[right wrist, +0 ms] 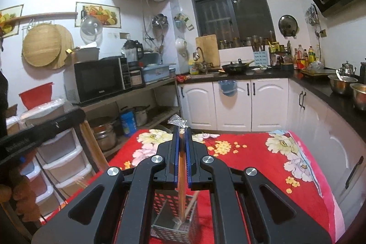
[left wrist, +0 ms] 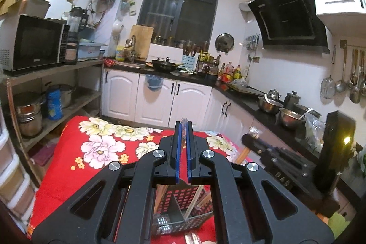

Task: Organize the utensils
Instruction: 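Lift the chopsticks with both tools and carry them over the caddy, then drop the chopsticks into the caddy and open both tools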

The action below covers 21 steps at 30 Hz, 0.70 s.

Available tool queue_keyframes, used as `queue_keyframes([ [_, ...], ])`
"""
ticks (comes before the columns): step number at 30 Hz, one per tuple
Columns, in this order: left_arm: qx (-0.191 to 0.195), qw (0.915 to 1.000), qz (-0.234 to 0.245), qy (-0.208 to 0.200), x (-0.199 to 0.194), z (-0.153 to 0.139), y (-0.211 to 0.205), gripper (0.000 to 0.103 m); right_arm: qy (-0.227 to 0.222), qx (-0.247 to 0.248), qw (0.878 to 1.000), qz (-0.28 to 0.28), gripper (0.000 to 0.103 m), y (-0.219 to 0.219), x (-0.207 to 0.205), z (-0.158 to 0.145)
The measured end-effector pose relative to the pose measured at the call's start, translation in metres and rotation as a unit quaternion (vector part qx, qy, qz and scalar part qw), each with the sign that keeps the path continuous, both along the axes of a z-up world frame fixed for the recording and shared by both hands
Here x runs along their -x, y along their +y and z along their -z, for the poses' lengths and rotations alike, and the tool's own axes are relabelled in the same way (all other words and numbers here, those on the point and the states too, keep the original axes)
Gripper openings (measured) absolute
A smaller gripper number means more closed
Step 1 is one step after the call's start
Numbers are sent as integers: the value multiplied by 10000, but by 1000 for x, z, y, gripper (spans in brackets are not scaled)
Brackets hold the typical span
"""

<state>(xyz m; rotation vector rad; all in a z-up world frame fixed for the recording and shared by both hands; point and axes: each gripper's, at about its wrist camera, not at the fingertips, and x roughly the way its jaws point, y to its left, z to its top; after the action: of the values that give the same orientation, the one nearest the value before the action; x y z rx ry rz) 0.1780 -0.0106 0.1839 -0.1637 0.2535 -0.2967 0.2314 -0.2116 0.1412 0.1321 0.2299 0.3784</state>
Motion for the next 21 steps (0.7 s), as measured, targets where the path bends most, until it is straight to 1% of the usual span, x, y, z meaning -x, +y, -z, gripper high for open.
queue_keyframes([
  [5,102,9999,75,-22,-6,-6,-5,0,152,-46,9999,25,5,-5,-8,13],
  [8,2,9999,93,-132,-7,-13,-10,0,163,-58,9998,30,5,-9,-9,16],
  [10,-48,9998,122,-121,-9,-12,-15,0,185,-68,9998,13,5,-11,-11,17],
  [15,-98,9998,104,100,-20,3,-19,0,293,-71,9995,-38,5,-14,-15,25],
  [21,-115,9991,-10,411,-30,25,-14,0,454,-62,9989,-118,5,-14,-16,37],
])
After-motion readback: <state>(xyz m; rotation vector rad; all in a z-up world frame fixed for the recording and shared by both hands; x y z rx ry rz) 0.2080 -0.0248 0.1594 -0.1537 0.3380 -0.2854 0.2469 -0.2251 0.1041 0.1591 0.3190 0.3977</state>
